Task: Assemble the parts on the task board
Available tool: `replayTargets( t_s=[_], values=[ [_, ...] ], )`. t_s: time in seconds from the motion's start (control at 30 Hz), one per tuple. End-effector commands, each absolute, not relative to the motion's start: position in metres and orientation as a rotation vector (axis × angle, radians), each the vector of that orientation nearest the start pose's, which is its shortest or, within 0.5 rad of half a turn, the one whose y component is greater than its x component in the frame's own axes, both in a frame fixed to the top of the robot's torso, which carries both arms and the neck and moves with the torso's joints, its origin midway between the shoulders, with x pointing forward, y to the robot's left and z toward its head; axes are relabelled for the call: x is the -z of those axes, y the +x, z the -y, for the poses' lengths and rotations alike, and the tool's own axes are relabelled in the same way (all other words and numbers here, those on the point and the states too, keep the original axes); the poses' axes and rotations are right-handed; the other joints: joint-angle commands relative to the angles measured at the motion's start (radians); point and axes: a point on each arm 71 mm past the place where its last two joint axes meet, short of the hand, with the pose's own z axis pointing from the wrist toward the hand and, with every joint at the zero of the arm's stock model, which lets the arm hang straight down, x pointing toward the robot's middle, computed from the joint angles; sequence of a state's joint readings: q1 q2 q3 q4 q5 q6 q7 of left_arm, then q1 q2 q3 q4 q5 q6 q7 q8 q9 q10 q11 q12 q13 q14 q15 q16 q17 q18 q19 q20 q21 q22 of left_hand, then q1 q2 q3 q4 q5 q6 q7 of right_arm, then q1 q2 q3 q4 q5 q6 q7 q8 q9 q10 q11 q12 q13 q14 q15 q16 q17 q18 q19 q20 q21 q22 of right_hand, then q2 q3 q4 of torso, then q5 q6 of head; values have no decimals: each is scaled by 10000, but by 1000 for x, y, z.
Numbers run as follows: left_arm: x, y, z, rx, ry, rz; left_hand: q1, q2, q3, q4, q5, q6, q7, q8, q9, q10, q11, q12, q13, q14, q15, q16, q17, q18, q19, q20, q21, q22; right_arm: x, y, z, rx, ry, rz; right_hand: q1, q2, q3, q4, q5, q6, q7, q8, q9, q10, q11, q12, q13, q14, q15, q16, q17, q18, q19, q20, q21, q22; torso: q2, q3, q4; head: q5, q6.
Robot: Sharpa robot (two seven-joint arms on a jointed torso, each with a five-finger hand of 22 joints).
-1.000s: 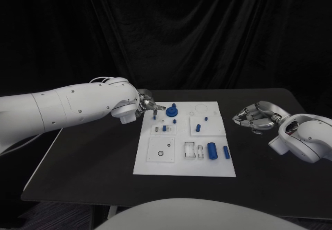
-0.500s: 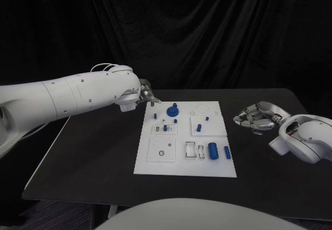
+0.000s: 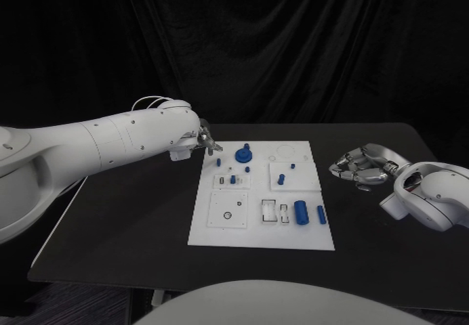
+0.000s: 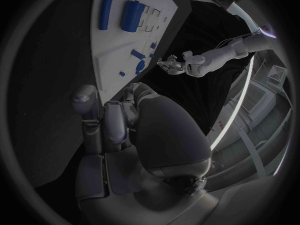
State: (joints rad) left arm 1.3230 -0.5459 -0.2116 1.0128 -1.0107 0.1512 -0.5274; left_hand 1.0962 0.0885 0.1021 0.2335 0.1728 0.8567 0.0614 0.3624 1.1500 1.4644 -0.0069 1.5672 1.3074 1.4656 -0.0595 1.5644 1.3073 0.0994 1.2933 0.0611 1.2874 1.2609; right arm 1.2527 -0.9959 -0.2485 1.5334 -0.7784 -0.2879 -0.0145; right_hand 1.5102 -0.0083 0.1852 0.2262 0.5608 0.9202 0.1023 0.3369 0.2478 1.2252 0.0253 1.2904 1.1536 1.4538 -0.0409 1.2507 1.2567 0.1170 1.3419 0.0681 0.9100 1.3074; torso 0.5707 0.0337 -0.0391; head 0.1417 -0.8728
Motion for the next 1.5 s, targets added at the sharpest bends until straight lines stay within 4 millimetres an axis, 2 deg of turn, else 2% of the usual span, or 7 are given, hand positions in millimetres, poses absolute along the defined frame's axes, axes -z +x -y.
replayTargets(
  t_s=[0.03, 0.13, 0.23, 0.47, 0.87, 1.13, 1.5],
  values=[
    [240, 562, -226, 1460, -2650, -23093, -136, 23, -102, 91, -122, -23, 116, -245, -119, 1064, 117, 36, 2634, 1052, 139, 64, 2635, -4, -102, 41, -103, -47, 242, 456, 283, -7861, 5165, -19609, -60, 62, 31, 3, 57, -16, 27, 57, 9, -46, -1, -39, -536, -58, -7, -34, -8, 123, -62, -25, -28, 499, 43, -16, -17, 21, 2],
    [243, 561, -227, 1518, -2629, -23153, -266, 40, -224, 233, -268, -15, 176, -484, -224, 1064, 176, 36, 2634, 1052, 196, 64, 2635, 24, -195, 99, -216, -114, 242, 456, 283, -7861, 5160, -19624, -63, 68, 41, 4, 61, -18, 25, 57, 10, -56, -3, -52, -552, -66, -8, -52, -26, 126, -68, -25, -50, 491, 56, -28, -21, 39, 2],
    [246, 561, -227, 1565, -2625, -23187, -298, 44, -254, 267, -295, -5, 183, -525, -239, 1064, 185, 36, 2634, 1052, 206, 64, 2635, 27, -203, 109, -228, -117, 242, 456, 283, -7862, 5158, -19636, -63, 68, 41, 4, 61, -18, 25, 57, 10, -56, -3, -52, -552, -66, -8, -52, -26, 126, -68, -25, -50, 491, 67, -33, -25, 41, 2],
    [253, 560, -228, 1637, -2633, -23262, -303, 49, -278, 282, -299, -23, 197, -597, -265, 1064, 200, 36, 2634, 1052, 219, 64, 2635, 52, -283, 123, -316, -192, 242, 456, 283, -7845, 5166, -19673, -63, 68, 41, 4, 61, -18, 25, 57, 10, -56, -3, -52, -552, -66, -8, -52, -26, 126, -68, -25, -50, 491, 36, -17, -15, -14, 2],
    [260, 558, -228, 1709, -2631, -23360, -195, 107, -277, 231, -201, -65, 248, -858, -361, 1064, 248, 36, 2634, 1026, 267, 51, 2592, 94, -440, 173, -498, -309, 243, 455, 282, -7861, 5154, -19726, -66, 72, 51, 3, 63, -22, 24, 57, 11, -83, -5, -78, -590, -74, -10, -71, -43, 135, -84, -25, -99, 475, 41, -21, -37, 12, 2],
    [262, 558, -226, 1855, -2570, -23366, -151, 128, -278, 205, -157, -101, 282, -1024, -429, 1064, 278, 36, 2634, 987, 294, 31, 2526, 109, -504, 201, -579, -351, 243, 455, 283, -7846, 5160, -19774, -66, 72, 51, 3, 63, -22, 24, 57, 11, -83, -5, -78, -590, -74, -10, -71, -43, 135, -84, -25, -99, 475, 39, -4, -15, -12, 2],
    [267, 557, -225, 1891, -2546, -23469, -18, 179, -225, 97, 8, -62, 310, -1240, -532, 1064, 309, 36, 2634, 939, 328, 5, 2449, 130, -584, 236, -687, -397, 243, 455, 282, -7844, 5155, -19836, -68, 73, 59, 0, 64, -26, 24, 57, 12, -87, -5, -85, -598, -82, -11, -90, -61, 142, -97, -25, -140, 461, 45, -20, -21, -24, 2]
  ],
)
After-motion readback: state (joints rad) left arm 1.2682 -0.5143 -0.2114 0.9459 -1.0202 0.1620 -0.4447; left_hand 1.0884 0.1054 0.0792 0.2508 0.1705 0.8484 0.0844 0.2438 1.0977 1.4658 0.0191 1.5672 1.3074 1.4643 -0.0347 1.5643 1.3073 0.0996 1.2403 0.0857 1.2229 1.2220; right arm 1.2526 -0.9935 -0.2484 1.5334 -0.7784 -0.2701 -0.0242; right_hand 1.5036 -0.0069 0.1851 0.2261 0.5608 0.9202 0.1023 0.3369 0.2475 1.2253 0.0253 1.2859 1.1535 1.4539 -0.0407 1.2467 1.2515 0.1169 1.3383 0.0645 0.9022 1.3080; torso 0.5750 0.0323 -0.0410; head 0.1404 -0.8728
